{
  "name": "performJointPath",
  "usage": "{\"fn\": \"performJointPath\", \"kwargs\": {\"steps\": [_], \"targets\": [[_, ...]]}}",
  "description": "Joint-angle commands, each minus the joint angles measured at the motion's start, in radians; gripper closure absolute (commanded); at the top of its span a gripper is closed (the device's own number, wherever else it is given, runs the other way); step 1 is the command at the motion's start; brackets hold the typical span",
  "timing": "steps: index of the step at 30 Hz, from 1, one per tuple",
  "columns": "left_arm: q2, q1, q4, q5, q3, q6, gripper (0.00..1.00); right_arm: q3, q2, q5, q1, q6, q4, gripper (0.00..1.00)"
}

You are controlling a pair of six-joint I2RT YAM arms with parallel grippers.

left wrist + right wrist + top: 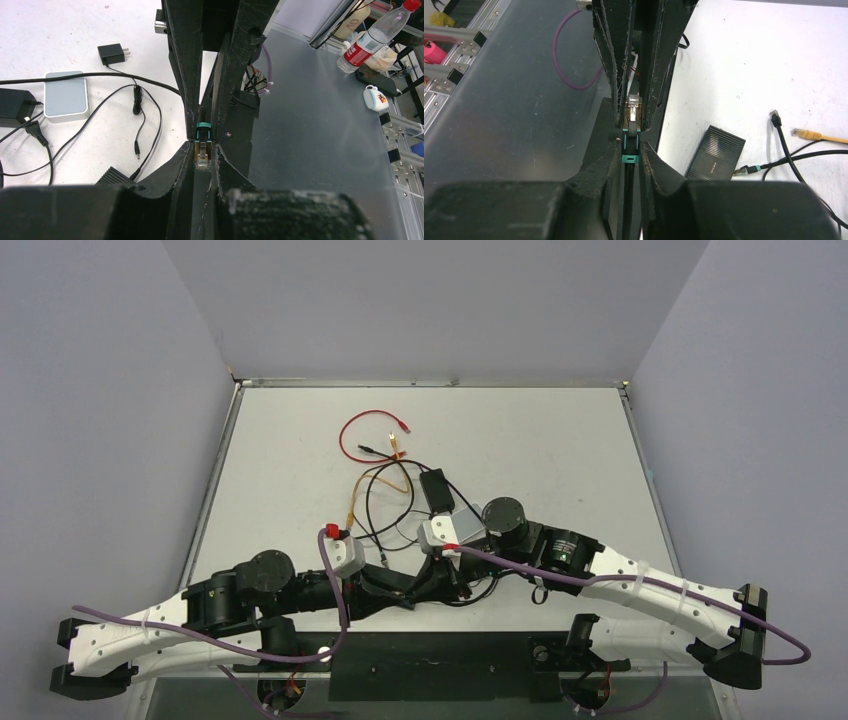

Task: Insert the plug into the switch port
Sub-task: Pick up the connector from the center of the board.

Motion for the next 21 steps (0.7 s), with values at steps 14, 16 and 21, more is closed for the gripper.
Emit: {"fn": "performJointPath", "kwargs": {"steps": [14,16,21], "targets": [[-0.026,0.0,0.054,-0.241,-0.009,-0.065,0.53,0.004,-0.057,0.172,-0.011,0.008,0.007,1.0],[-0.017,0.0,0.048,-0.314,-0.022,-0.091,0.47,-0.008,-0.065,0.222,-0.01,-0.006,-0.051,1.0],[0.015,0.0,0.037,-0.528,-0.052,-0.162,0.44,-0.057,-0.063,0.31,-0.01,-0.008,-0.128,1.0]]}}
